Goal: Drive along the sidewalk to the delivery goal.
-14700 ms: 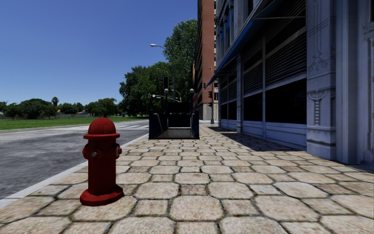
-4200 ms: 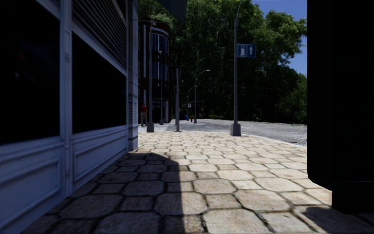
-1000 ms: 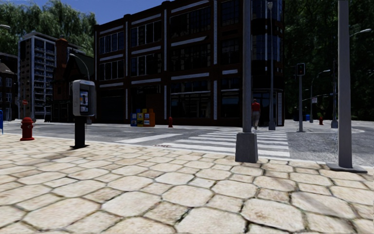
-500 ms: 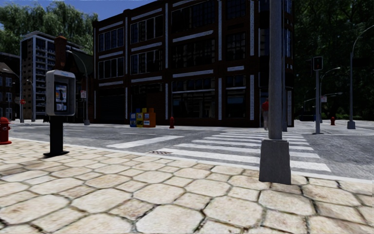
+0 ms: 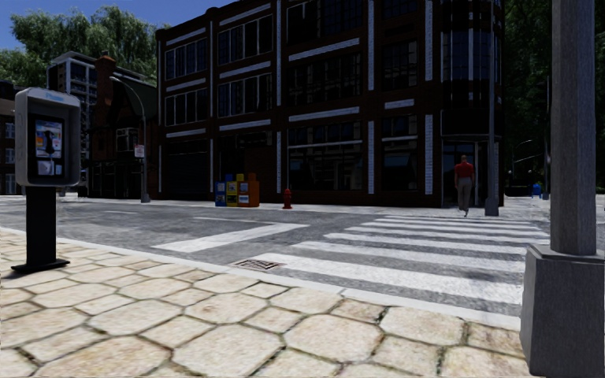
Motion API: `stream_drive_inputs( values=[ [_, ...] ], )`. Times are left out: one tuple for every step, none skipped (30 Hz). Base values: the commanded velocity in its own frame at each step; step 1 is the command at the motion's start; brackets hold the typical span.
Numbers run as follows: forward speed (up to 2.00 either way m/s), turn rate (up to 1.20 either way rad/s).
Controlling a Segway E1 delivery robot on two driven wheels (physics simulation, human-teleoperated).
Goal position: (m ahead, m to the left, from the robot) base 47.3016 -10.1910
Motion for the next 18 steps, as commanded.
stream_drive_inputs(
  values=[
    [2.0, -0.6],
    [2.0, -0.62],
    [2.0, -0.62],
    [2.0, -0.62],
    [2.0, -0.62],
    [2.0, -0.62],
    [2.0, -0.62],
    [2.0, -0.63],
    [2.0, -0.63],
    [2.0, -0.63],
    [2.0, -0.63],
    [2.0, -0.63],
    [2.0, -0.63],
    [2.0, -0.63],
    [2.0, -0.63],
    [2.0, -0.64],
    [2.0, -0.64],
    [2.0, -0.64]
  ],
)
